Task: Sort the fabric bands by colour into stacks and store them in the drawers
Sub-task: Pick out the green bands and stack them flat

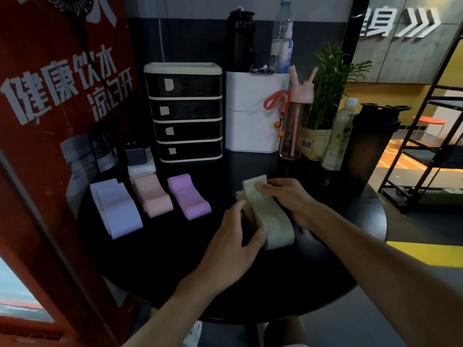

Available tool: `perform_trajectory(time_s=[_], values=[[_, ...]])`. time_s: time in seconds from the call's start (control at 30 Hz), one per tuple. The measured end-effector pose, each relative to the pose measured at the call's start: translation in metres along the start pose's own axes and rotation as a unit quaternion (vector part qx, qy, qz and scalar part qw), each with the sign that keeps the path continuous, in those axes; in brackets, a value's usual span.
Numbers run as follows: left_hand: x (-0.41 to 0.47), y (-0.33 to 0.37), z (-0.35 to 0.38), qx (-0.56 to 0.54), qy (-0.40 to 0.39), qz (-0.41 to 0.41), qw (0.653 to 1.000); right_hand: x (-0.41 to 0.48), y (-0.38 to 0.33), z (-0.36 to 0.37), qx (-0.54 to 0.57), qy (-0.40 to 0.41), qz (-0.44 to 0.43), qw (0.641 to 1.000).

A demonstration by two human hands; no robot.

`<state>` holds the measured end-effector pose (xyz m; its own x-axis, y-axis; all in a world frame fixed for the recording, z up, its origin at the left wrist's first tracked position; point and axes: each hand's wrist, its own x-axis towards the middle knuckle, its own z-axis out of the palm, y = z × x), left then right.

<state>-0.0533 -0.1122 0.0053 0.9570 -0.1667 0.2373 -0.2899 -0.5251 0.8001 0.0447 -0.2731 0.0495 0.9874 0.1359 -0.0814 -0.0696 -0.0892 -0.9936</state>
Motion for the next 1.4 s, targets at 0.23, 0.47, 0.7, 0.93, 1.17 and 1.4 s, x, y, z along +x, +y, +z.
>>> perform_trajectory(time_s=[0.23, 0.47, 0.7, 0.93, 1.17, 1.4], values=[[0.000, -0.004, 0.003, 0.035, -0.002, 0.031, 0.999, -0.003, 0.004, 0.006, -0.035, -0.002, 0.007, 0.999], [0.002, -0.007, 0.004, 0.027, -0.011, 0.037, 0.999, -0.040, 0.006, -0.016, -0.086, -0.039, 0.033, 0.995], [0.025, -0.004, -0.008, -0.027, -0.004, 0.018, 0.999, -0.065, 0.040, -0.005, -0.189, 0.036, -0.087, 0.977], [0.125, 0.009, -0.046, 0.125, -0.131, -0.053, 0.982, -0.056, 0.057, -0.009, -0.199, 0.048, -0.081, 0.975], [0.160, 0.006, -0.053, 0.123, -0.287, -0.121, 0.942, -0.058, 0.059, -0.008, -0.203, 0.050, -0.093, 0.974], [0.166, 0.007, -0.052, 0.086, -0.327, -0.147, 0.930, -0.063, 0.051, -0.006, -0.230, 0.062, -0.097, 0.966]])
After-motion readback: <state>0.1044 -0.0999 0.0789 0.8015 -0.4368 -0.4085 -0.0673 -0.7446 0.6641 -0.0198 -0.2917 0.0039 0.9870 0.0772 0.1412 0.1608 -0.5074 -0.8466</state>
